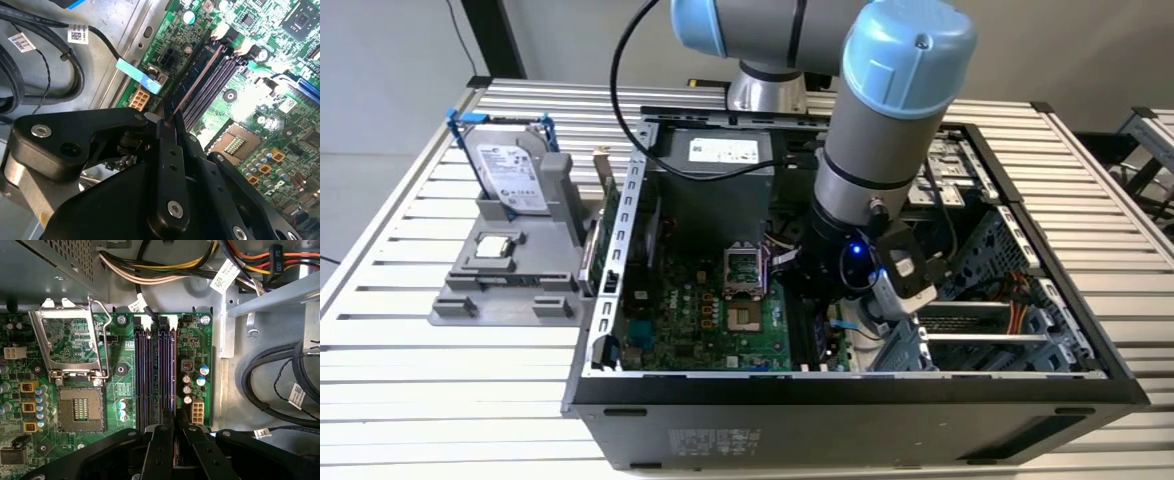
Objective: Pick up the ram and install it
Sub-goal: 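Insert the ram into the slot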
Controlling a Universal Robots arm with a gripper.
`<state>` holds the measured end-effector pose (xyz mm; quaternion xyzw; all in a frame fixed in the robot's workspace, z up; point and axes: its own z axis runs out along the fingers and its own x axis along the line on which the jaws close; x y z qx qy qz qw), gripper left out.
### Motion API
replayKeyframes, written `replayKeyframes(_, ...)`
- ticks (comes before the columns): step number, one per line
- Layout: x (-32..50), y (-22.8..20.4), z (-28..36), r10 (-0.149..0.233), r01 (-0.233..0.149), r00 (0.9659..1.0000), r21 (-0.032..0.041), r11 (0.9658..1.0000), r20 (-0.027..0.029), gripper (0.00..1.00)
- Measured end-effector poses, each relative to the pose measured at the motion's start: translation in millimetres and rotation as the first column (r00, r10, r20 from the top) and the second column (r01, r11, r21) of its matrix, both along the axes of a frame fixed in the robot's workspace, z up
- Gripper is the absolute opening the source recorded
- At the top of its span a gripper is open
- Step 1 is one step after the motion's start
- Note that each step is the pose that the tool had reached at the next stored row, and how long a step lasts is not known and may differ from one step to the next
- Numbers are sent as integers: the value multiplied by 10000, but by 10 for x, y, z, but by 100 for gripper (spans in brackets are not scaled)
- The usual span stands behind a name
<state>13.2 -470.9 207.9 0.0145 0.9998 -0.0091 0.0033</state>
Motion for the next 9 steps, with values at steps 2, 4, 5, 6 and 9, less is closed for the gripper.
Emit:
replayKeyframes(2, 1, 0, -4, 1, -1, 10000, -1, 10000, 0, 0)
replayKeyframes(4, 2, 2, -15, 3, -3, 10000, 15, 10000, 6, 100)
replayKeyframes(5, 2, 0, -13, 2, -2, 10000, 13, 10000, 1, 100)
replayKeyframes(6, 1, -4, -1, 1, -1, 10000, 74, 10000, 0, 100)
replayKeyframes(9, 0, -4, 109, -74, 74, 10000, 109, 9999, 1, 100)
